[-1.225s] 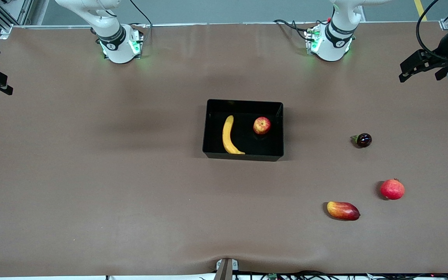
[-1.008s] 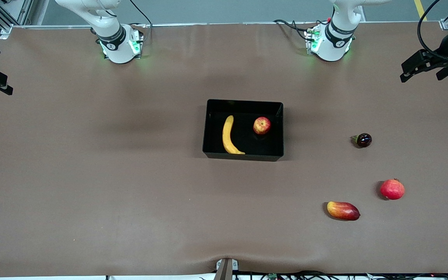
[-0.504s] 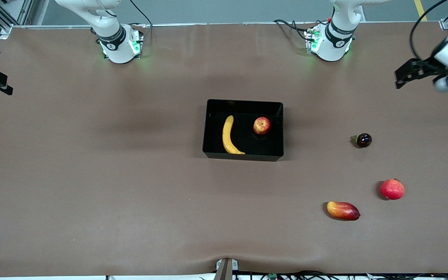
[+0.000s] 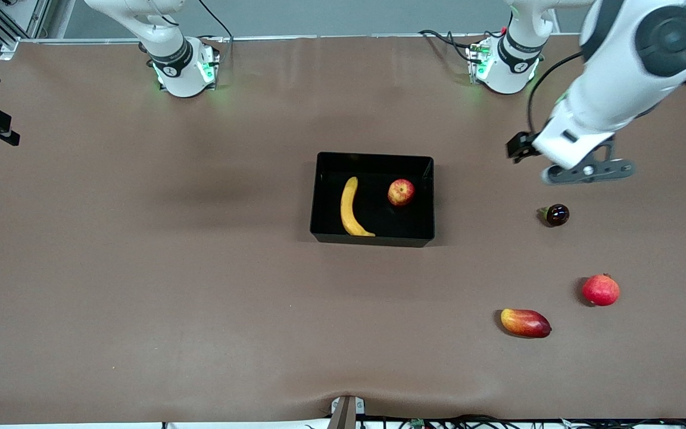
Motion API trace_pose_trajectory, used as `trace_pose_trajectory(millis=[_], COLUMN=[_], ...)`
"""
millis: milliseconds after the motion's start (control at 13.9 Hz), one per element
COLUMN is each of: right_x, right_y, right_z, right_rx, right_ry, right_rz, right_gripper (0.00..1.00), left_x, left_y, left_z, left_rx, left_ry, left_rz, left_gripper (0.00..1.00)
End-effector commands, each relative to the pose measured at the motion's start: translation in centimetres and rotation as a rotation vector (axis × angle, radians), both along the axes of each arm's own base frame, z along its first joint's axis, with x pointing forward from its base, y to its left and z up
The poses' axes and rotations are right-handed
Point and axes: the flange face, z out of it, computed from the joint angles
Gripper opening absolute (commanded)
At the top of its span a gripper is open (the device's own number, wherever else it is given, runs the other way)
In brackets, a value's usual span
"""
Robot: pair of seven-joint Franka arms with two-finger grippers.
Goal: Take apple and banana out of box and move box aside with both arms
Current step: 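Move the left gripper over the black box toward the apple, then grasp the red-yellow apple inside the black box with the left gripper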
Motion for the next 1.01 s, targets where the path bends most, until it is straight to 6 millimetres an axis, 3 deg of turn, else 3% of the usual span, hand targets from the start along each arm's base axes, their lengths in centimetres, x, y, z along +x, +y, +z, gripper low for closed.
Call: trace_pose_trajectory(millis=[0, 216, 360, 576, 936], right_x=[0.1, 0.0, 0.1, 0.1, 0.0], right_y=[-0.3, -0.4, -0.3, -0.1, -0.5], right_z=[0.3, 0.3, 0.3, 0.4, 0.3], right_rx=[0.000, 0.000, 0.000, 0.001, 0.002], right_ry=[0.002, 0.003, 0.002, 0.000, 0.003], right_rz=[0.003, 0.001, 0.005, 0.006, 0.000], right_gripper=[1.00, 1.00, 1.00, 1.00, 1.00], left_x=[0.1, 0.0, -1.3, -2.2, -4.7], left_y=[-3.9, -7.6, -11.2, -14.0, -16.9], left_z=[-3.2, -7.6, -10.3, -13.3, -20.5], left_rx=[0.015, 0.009, 0.009, 0.000, -0.002], left_ry=[-0.006, -0.016, -0.026, -0.032, -0.053], left_rz=[0.125, 0.244, 0.292, 0.380, 0.491], left_gripper=[1.00, 1.00, 1.00, 1.00, 1.00])
